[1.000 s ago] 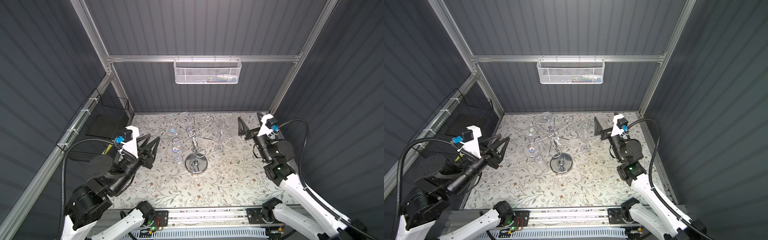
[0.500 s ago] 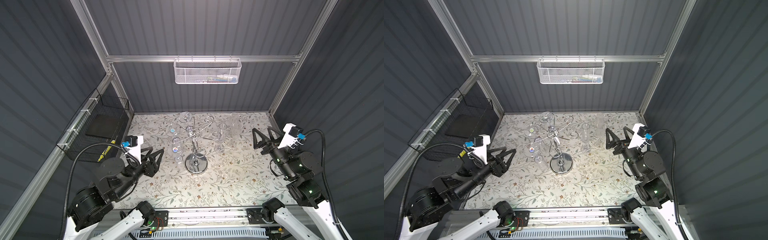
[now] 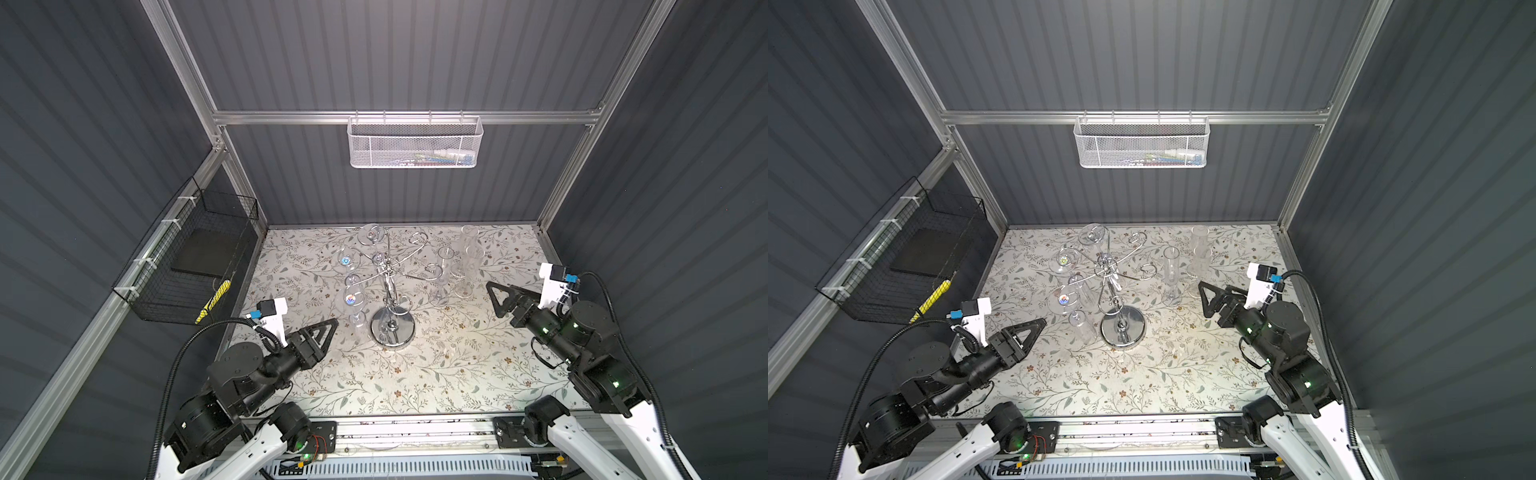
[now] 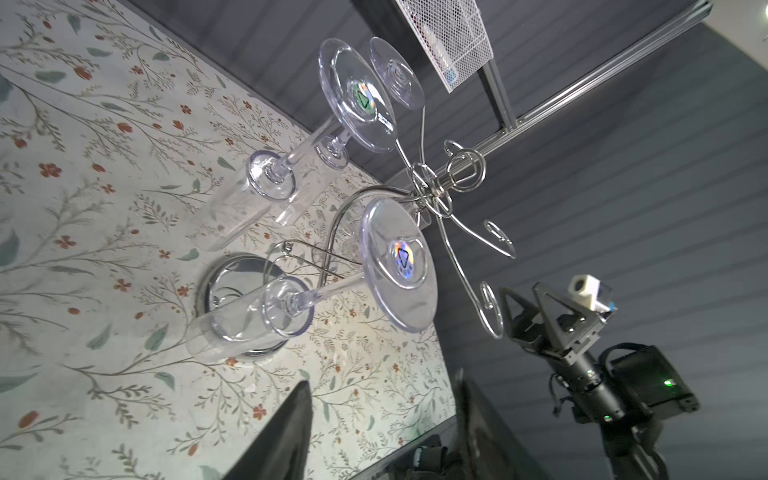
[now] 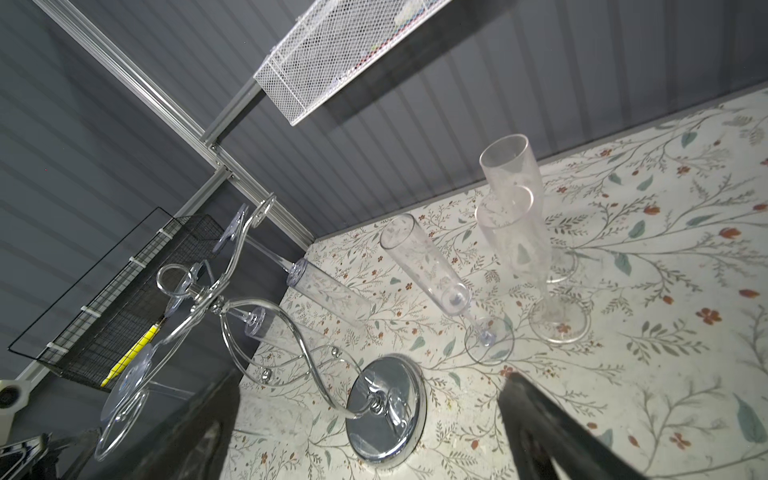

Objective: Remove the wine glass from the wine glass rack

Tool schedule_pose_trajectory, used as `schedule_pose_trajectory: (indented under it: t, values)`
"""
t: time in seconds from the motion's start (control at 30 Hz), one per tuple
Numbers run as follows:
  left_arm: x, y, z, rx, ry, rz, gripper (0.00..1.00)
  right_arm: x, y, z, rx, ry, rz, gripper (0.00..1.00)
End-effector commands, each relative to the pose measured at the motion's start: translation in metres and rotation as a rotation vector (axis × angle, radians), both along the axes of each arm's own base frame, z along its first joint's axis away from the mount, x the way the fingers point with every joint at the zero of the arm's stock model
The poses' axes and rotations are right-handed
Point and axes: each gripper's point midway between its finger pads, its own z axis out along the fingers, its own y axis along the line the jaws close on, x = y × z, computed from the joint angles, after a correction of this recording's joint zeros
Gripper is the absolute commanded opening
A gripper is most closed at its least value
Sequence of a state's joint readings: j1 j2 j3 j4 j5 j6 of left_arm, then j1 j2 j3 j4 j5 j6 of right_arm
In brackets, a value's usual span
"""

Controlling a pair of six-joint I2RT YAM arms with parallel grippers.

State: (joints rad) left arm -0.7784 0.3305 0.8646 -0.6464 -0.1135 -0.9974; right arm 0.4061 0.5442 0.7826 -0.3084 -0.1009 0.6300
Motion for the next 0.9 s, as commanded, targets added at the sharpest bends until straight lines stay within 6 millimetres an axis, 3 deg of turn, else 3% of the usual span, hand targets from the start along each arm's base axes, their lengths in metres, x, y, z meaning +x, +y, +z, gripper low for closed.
schedule_pose_trajectory:
  t: [0.0, 0.4, 0.5, 0.87]
  values:
    - [0.001, -0.011, 0.015, -0.222, 0.023, -0.018, 0.57, -0.003, 0.005, -0.007, 0.038, 0.031, 0.026, 0.99]
    - [0.021, -0.036, 0.028, -0.404, 0.013, -0.041, 0.54, -0.003, 0.007, -0.012, 0.102, 0.039, 0.029, 0.99]
    - [0.025, -0.041, 0.022, -0.405, 0.049, -0.041, 0.51, -0.003, 0.006, -0.013, 0.107, 0.041, 0.023, 0.99]
    - [0.029, -0.028, 0.004, -0.385, 0.109, 0.041, 0.35, -0.002, 0.005, -0.015, 0.109, 0.046, 0.012, 0.99]
